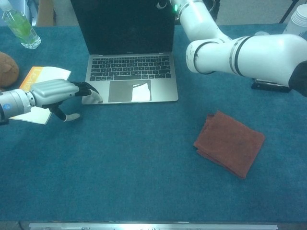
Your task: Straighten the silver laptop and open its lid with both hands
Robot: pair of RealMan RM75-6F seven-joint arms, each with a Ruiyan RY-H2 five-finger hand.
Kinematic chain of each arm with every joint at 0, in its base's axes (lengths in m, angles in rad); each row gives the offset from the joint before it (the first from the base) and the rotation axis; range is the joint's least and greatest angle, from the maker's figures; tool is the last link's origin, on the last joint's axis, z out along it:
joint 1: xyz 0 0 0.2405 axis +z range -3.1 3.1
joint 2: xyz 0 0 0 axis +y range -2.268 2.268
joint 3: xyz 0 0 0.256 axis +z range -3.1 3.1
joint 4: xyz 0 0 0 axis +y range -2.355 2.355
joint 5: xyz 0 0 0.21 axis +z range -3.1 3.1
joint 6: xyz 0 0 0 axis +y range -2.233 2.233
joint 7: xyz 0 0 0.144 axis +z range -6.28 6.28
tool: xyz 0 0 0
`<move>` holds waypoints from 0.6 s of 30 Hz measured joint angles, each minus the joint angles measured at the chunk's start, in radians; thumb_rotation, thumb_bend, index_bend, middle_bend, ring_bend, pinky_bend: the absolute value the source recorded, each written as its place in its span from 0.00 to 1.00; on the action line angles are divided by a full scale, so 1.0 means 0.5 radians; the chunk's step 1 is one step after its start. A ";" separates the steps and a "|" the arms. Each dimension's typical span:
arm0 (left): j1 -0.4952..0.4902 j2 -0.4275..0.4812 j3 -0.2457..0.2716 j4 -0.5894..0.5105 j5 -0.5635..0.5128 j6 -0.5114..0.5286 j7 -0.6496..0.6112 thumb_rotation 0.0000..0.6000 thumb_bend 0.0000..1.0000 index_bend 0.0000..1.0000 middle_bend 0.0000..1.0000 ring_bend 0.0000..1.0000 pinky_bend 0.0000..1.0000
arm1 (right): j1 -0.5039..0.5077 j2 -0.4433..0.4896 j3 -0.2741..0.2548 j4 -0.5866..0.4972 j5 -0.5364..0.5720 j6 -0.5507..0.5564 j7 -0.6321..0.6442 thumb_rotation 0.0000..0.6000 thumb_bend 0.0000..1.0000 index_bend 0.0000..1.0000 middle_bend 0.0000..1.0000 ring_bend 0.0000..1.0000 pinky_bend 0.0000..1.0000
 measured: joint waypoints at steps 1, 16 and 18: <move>0.002 0.009 -0.003 -0.006 -0.005 0.005 0.000 1.00 0.40 0.16 0.11 0.05 0.13 | -0.008 0.010 -0.006 -0.026 -0.011 0.025 0.015 1.00 0.05 0.00 0.06 0.00 0.06; 0.197 0.242 -0.137 -0.187 -0.240 0.265 0.106 1.00 0.40 0.16 0.12 0.05 0.13 | -0.464 0.519 -0.107 -1.237 -0.037 0.380 -0.087 1.00 0.12 0.00 0.06 0.00 0.07; 0.249 0.287 -0.165 -0.229 -0.291 0.322 0.148 1.00 0.40 0.16 0.12 0.05 0.13 | -0.563 0.645 -0.134 -1.508 -0.014 0.425 -0.152 1.00 0.13 0.00 0.07 0.00 0.07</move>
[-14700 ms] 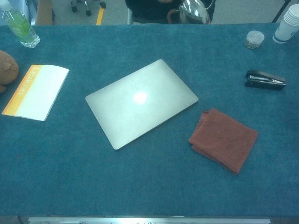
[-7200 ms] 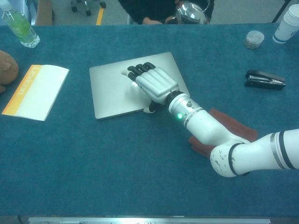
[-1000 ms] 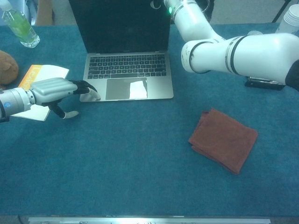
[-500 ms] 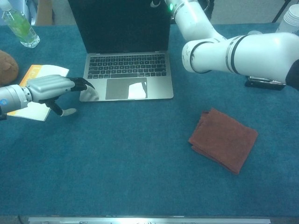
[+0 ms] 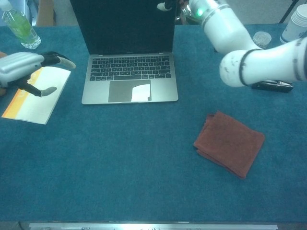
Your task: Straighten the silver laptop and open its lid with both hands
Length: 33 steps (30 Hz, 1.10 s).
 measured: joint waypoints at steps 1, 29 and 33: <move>0.023 0.018 -0.010 -0.017 -0.020 0.024 0.023 1.00 0.40 0.16 0.12 0.05 0.13 | -0.045 0.057 -0.013 -0.117 0.010 0.022 -0.028 1.00 0.13 0.00 0.07 0.00 0.07; 0.788 0.447 -0.153 -0.456 -0.455 0.695 0.362 1.00 0.40 0.17 0.13 0.05 0.13 | -1.429 0.992 -0.617 -1.377 -0.169 1.093 0.023 1.00 0.15 0.00 0.12 0.03 0.07; 0.868 0.456 -0.168 -0.486 -0.459 0.770 0.359 1.00 0.40 0.17 0.13 0.05 0.13 | -1.539 1.011 -0.645 -1.358 -0.194 1.159 0.071 1.00 0.15 0.00 0.12 0.03 0.07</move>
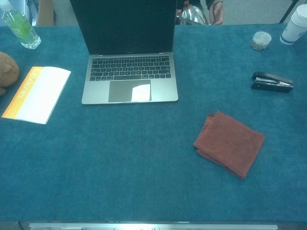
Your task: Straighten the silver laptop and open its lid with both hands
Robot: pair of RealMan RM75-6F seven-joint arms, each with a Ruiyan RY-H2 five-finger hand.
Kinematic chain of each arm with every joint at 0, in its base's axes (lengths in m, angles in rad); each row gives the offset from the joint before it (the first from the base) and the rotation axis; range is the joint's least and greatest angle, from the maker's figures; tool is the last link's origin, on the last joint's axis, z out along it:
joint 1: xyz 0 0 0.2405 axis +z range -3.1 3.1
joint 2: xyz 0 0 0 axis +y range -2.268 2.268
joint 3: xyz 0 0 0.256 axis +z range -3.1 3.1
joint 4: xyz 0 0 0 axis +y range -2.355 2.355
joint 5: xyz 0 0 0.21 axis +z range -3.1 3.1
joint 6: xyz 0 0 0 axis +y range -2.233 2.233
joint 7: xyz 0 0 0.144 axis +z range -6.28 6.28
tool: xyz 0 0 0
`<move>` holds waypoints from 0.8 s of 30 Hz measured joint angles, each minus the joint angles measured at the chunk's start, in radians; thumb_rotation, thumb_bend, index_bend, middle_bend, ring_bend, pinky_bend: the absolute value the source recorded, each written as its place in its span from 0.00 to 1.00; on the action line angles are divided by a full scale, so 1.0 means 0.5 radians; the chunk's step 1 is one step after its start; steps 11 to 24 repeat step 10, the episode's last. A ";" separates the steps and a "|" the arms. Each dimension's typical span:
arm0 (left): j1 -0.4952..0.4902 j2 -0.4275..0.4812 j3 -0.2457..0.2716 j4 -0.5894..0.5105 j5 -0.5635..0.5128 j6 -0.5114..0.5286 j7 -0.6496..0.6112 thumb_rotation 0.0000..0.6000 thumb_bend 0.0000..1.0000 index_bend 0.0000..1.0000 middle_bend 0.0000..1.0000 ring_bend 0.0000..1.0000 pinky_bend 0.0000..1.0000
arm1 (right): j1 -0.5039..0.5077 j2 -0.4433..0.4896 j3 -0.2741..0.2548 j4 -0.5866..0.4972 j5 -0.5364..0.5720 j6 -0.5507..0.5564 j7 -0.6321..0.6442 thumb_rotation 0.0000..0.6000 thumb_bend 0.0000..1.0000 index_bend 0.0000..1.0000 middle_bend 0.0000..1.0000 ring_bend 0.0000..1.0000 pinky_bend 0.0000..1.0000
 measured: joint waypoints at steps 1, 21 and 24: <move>0.015 0.001 -0.004 -0.005 -0.001 0.010 -0.006 1.00 0.40 0.17 0.13 0.05 0.13 | -0.021 0.004 -0.002 0.007 0.000 0.006 0.013 1.00 0.15 0.00 0.12 0.03 0.07; 0.076 0.009 -0.051 -0.020 0.009 0.009 -0.024 1.00 0.40 0.17 0.13 0.05 0.13 | -0.150 0.057 0.010 0.036 -0.004 0.008 0.104 1.00 0.15 0.00 0.12 0.03 0.07; 0.076 0.009 -0.051 -0.020 0.009 0.009 -0.024 1.00 0.40 0.17 0.13 0.05 0.13 | -0.150 0.057 0.010 0.036 -0.004 0.008 0.104 1.00 0.15 0.00 0.12 0.03 0.07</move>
